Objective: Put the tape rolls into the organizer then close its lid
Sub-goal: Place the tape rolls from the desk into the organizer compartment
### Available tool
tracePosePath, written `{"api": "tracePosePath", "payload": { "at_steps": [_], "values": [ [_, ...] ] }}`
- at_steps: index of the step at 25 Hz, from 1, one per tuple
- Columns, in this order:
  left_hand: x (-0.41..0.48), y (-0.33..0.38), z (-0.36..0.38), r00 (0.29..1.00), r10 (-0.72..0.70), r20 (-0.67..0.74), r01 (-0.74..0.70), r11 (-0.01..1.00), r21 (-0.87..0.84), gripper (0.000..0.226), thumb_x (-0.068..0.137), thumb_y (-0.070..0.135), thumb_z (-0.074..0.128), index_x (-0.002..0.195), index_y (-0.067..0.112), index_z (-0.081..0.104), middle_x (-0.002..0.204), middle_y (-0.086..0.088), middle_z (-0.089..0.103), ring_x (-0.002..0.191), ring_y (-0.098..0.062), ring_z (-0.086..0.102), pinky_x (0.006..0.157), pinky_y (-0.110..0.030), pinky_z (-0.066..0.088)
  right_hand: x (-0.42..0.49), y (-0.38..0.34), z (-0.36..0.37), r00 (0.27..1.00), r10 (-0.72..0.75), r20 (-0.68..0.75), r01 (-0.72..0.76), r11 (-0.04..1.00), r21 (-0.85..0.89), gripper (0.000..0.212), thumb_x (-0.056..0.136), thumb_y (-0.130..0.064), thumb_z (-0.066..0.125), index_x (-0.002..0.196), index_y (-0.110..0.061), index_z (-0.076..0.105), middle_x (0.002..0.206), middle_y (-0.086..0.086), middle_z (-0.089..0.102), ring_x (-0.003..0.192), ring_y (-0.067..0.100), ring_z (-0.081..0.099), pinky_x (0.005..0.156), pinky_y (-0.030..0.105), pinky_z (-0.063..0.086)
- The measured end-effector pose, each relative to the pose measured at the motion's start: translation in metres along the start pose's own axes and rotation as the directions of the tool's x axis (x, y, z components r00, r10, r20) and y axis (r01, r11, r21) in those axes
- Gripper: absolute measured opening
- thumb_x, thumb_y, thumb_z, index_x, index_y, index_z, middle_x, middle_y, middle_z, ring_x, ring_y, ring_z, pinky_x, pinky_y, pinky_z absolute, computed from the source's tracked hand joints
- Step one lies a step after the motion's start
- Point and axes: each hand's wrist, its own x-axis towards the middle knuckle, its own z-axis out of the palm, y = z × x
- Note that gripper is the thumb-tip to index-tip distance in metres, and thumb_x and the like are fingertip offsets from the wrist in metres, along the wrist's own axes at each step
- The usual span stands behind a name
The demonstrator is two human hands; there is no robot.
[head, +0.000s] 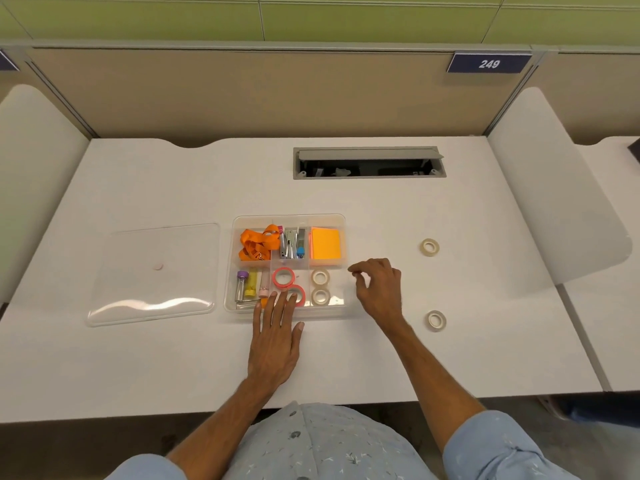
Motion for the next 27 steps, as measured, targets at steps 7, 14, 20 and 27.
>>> {"api": "tracePosePath", "payload": {
  "at_steps": [7, 14, 20, 27],
  "values": [
    [0.002, 0.012, -0.001, 0.998, -0.024, -0.056, 0.024, 1.0, -0.011, 0.062, 0.115, 0.04, 0.035, 0.169, 0.012, 0.037, 0.174, -0.016, 0.039, 0.165, -0.038, 0.031, 0.133, -0.065, 0.021, -0.045, 0.077, -0.03, 0.893, 0.426, -0.148, -0.443, 0.89, -0.109, 0.035, 0.086, -0.015, 0.067, 0.121, -0.021, 0.068, 0.121, 0.001, 0.065, 0.117, 0.029, 0.056, 0.092, 0.046, 0.043],
    [0.002, 0.017, -0.002, 0.996, -0.053, -0.068, 0.053, 0.999, -0.007, 0.059, 0.113, 0.037, 0.039, 0.165, 0.01, 0.043, 0.17, -0.019, 0.044, 0.163, -0.041, 0.034, 0.135, -0.063, 0.018, -0.085, 0.105, -0.036, 0.804, 0.579, -0.134, -0.594, 0.795, -0.124, 0.047, 0.082, -0.022, 0.071, 0.127, -0.017, 0.057, 0.126, 0.009, 0.055, 0.114, 0.033, 0.056, 0.09, 0.047, 0.048],
    [0.002, 0.014, -0.002, 0.997, -0.047, -0.06, 0.046, 0.999, -0.013, 0.059, 0.113, 0.036, 0.042, 0.166, 0.011, 0.042, 0.171, -0.017, 0.044, 0.163, -0.039, 0.034, 0.135, -0.064, 0.019, -0.06, 0.073, -0.028, 0.913, 0.403, -0.069, -0.396, 0.914, 0.089, 0.049, 0.088, -0.018, 0.073, 0.134, -0.016, 0.058, 0.134, 0.008, 0.053, 0.121, 0.03, 0.055, 0.095, 0.044, 0.052],
    [0.001, 0.007, -0.003, 0.999, -0.034, -0.039, 0.032, 0.998, -0.052, 0.059, 0.114, 0.038, 0.043, 0.169, 0.016, 0.039, 0.175, -0.01, 0.039, 0.167, -0.031, 0.027, 0.137, -0.06, 0.015, -0.021, 0.009, -0.009, 0.994, 0.106, 0.001, -0.102, 0.958, 0.269, 0.038, 0.09, -0.035, 0.077, 0.123, -0.023, 0.064, 0.12, -0.005, 0.063, 0.108, 0.015, 0.061, 0.09, 0.032, 0.053]
  ]
}}
